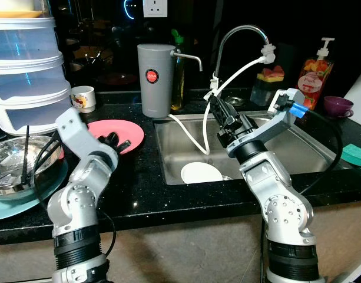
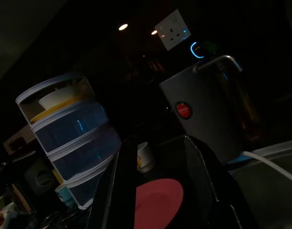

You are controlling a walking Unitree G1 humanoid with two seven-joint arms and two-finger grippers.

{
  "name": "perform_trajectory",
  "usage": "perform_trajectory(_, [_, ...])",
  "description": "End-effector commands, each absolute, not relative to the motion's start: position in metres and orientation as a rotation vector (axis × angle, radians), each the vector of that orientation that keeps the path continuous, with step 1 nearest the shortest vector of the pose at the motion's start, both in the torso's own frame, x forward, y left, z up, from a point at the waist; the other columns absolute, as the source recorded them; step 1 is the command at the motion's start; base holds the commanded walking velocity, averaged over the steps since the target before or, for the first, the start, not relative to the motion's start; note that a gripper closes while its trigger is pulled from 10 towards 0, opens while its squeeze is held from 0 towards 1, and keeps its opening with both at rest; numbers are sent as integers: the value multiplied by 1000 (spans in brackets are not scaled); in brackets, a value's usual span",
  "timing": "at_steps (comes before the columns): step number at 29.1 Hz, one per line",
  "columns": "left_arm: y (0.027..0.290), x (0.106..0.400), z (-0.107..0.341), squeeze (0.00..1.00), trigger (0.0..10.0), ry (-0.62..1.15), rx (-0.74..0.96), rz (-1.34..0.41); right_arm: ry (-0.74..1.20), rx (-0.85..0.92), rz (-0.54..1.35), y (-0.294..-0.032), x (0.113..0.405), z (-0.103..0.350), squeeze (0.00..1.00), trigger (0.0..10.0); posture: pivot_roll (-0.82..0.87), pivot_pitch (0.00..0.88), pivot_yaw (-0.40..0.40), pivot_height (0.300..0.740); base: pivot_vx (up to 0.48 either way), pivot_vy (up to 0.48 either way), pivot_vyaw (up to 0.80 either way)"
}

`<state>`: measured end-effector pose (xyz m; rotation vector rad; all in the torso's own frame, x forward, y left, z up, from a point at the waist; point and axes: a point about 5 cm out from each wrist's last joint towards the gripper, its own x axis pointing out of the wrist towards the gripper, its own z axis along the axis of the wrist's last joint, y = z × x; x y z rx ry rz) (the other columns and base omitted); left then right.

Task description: Kitchen organization

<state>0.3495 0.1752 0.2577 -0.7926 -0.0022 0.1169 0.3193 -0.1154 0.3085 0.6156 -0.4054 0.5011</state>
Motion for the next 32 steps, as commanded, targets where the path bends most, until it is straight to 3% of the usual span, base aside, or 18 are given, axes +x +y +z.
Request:
perform_trajectory(1, [171,354,256,1000,10000,45,-862,113,-404,611,513,-114,319,310,0,10000,130,84,-38,740,0,0,0])
perform_trajectory(4, [163,361,259,1000,10000,69,-893,108,-403,611,520,-112,320,311,0,10000,126,89,-37,740,0,0,0])
perform_trajectory(5, [158,362,263,0,10000,67,-869,94,-403,611,521,-112,320,311,0,10000,126,89,-37,740,0,0,0])
perform_trajectory(8, [146,364,274,0,10000,49,-604,57,-403,613,518,-112,319,311,0,10000,124,97,-29,740,0,0,0])
perform_trajectory(9, [146,364,274,0,10000,49,-604,57,-403,613,518,-112,319,311,0,10000,124,97,-29,740,0,0,0])
perform_trajectory(12, [135,368,282,0,10000,37,-97,6,-401,615,509,-113,319,309,0,10000,121,100,-21,740,0,0,0])
perform_trajectory(13, [135,368,282,0,10000,37,-97,6,-401,615,509,-113,319,309,0,10000,121,100,-21,740,0,0,0])
perform_trajectory(14, [136,369,284,0,10000,13,40,1,-402,615,505,-113,318,309,0,10000,119,99,-13,740,0,0,0])
perform_trajectory(16, [136,369,284,0,10000,13,40,1,-402,615,505,-113,318,309,0,10000,119,99,-13,740,0,0,0])
perform_trajectory(17, [141,370,287,0,10000,-28,204,-3,-405,617,500,-114,318,309,0,10000,118,98,-7,740,0,0,0])
perform_trajectory(18, [141,370,287,0,10000,-28,204,-3,-405,617,500,-114,318,309,0,10000,118,98,-7,740,0,0,0])
perform_trajectory(19, [152,373,290,792,10000,-83,459,-30,-407,618,491,-116,317,308,0,10000,118,98,-7,740,0,0,0])
perform_trajectory(20, [164,375,290,1000,10000,-98,669,-43,-408,620,486,-117,317,308,0,10000,123,98,-4,740,0,0,0])
perform_trajectory(22, [184,376,283,1000,10000,-48,936,-119,-408,621,482,-118,317,307,0,10000,128,98,-5,740,0,0,0])
perform_trajectory(24, [198,375,277,1000,10000,22,1033,-166,-407,622,484,-117,317,307,0,10000,130,99,-7,740,0,0,0])
perform_trajectory(32, [208,373,276,1000,10000,120,1139,-250,-406,622,490,-116,318,307,0,10000,130,99,-12,740,0,0,0])
